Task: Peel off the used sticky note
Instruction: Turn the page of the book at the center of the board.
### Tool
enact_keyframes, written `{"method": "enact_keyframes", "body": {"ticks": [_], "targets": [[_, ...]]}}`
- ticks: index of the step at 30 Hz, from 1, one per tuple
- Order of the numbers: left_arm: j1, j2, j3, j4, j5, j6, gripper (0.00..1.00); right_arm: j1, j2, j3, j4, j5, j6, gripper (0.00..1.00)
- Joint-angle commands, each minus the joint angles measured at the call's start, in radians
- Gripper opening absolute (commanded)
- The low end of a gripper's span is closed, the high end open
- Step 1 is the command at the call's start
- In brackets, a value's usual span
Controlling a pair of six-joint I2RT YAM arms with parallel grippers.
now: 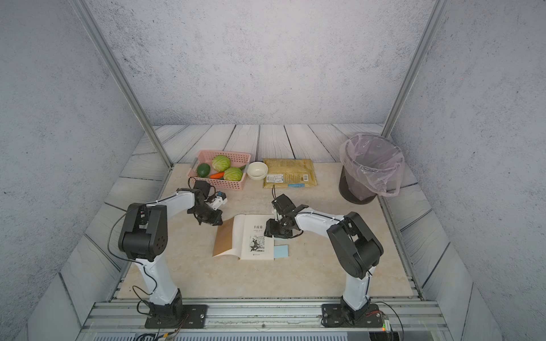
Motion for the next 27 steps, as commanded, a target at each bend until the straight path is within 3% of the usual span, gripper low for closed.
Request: {"method": "enact_keyframes", "body": {"ticks": [1,10,19,27], "targets": [[-0.001,0.018,-0.007,-0.014,-0.005,0.005,0.05,0.001,0.008,0.022,0.005,-0.014,0.008,0.56],[-0.002,0.018,-0.007,-0.012,-0.003,0.005,0.05,0.0,0.019,0.016,0.026,-0.019,0.02,0.56],[-0.002,0.018,-0.007,-0.013,-0.003,0.005,0.05,0.0,0.024,0.014,-0.007,0.054,0.01,0.56],[-0.002,0.018,-0.007,-0.012,-0.002,0.005,0.05,0.009,0.039,0.015,0.014,0.028,0.008,0.56]]}}
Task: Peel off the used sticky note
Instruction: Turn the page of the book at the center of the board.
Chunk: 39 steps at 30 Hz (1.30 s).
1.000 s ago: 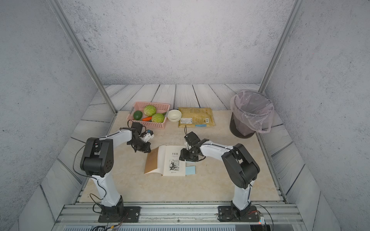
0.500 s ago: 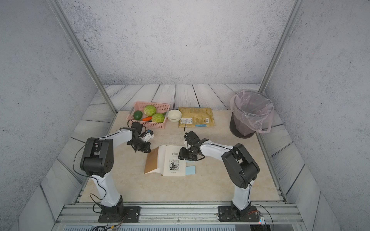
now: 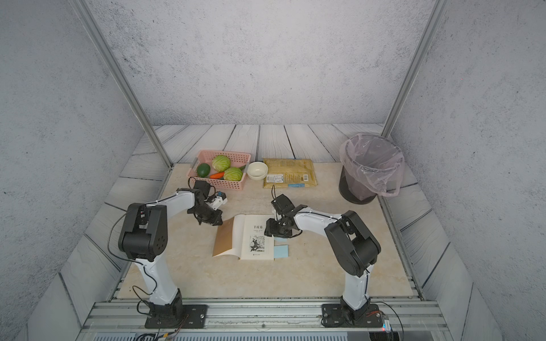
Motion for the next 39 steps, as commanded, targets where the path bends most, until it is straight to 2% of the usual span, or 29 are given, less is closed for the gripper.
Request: {"method": "enact_keyframes", "body": {"ticks": [1,22,33,39], "targets": [[-0.002,0.018,-0.008,-0.013,-0.003,0.005,0.05,0.009,0.01,0.013,-0.003,-0.004,-0.001,0.56],[-0.001,0.018,-0.007,-0.01,-0.002,0.005,0.05,0.014,-0.026,0.004,0.088,-0.12,0.081,0.56],[-0.002,0.018,-0.007,-0.011,-0.002,0.005,0.05,0.014,-0.077,-0.028,0.216,-0.226,0.156,0.56],[-0.002,0.018,-0.007,-0.011,0.0,0.005,0.05,0.014,-0.049,-0.042,0.294,-0.282,0.198,0.57]]}}
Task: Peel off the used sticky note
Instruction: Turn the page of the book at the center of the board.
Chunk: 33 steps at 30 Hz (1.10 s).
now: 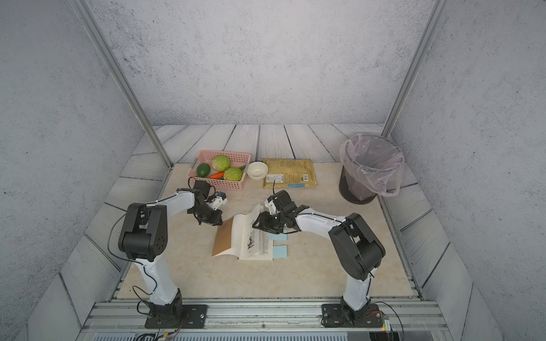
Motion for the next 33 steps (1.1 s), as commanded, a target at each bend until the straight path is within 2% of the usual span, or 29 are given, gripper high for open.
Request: {"method": "enact_keyframes", "body": {"ticks": [1,20,33], "targets": [[-0.002,0.018,-0.009,-0.011,0.0,0.005,0.04,0.007,0.006,-0.027,0.076,-0.057,0.044,0.57],[-0.002,0.018,-0.007,-0.014,0.0,0.007,0.04,0.039,0.038,-0.052,0.299,-0.157,0.122,0.59],[-0.001,0.018,-0.008,-0.013,-0.003,0.006,0.04,0.081,0.145,-0.063,0.508,-0.189,0.229,0.6]]}}
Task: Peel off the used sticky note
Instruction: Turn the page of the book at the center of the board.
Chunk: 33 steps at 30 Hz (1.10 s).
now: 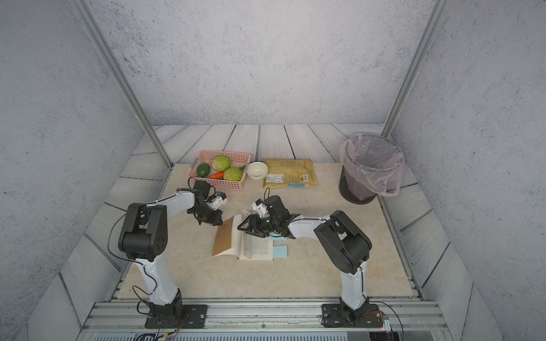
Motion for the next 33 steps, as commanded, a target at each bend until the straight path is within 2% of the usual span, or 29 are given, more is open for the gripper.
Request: {"method": "enact_keyframes", "body": {"ticks": [1,5,9,13,19,23,33], "targets": [[-0.002,0.017,-0.008,-0.013,-0.003,0.007,0.04,0.011,0.026,-0.009,0.076,-0.011,0.032,0.6],[-0.001,0.016,-0.009,-0.012,-0.003,0.007,0.04,0.01,0.047,-0.026,0.118,-0.002,0.041,0.6],[-0.001,0.016,-0.009,-0.011,-0.003,0.007,0.04,0.01,0.081,-0.051,0.265,-0.033,0.114,0.66],[-0.001,0.016,-0.009,-0.011,-0.002,0.007,0.04,0.01,0.108,-0.052,0.354,-0.048,0.168,0.67],[-0.001,0.017,-0.006,-0.013,-0.02,0.008,0.04,0.01,0.132,-0.038,0.389,-0.056,0.195,0.67],[0.009,0.02,0.006,-0.021,-0.053,0.013,0.08,0.01,0.142,-0.032,0.441,-0.062,0.236,0.67],[0.035,-0.019,0.066,-0.074,-0.088,0.035,0.12,0.011,0.12,-0.046,0.427,-0.06,0.231,0.67]]}}
